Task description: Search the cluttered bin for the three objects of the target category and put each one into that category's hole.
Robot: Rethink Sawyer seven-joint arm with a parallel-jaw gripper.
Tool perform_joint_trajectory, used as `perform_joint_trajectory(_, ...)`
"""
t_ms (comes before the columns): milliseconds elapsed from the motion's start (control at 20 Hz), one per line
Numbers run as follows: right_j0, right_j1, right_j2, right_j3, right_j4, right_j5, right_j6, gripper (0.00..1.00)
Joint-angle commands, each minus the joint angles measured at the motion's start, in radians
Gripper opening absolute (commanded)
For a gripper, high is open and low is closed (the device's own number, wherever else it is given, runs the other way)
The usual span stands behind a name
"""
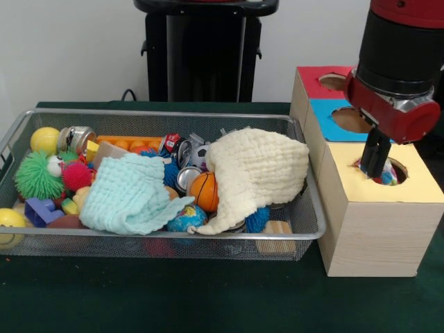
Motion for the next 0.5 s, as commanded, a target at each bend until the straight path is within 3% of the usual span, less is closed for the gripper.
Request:
perform_joint_trajectory(50,0.014,0.017,0.07,0.214,-0.014,-0.086,0.024,0.0)
perform_joint_trajectory(500,0.031,0.019,0.084,0.282,0.012,-0.152,0.057,0.0)
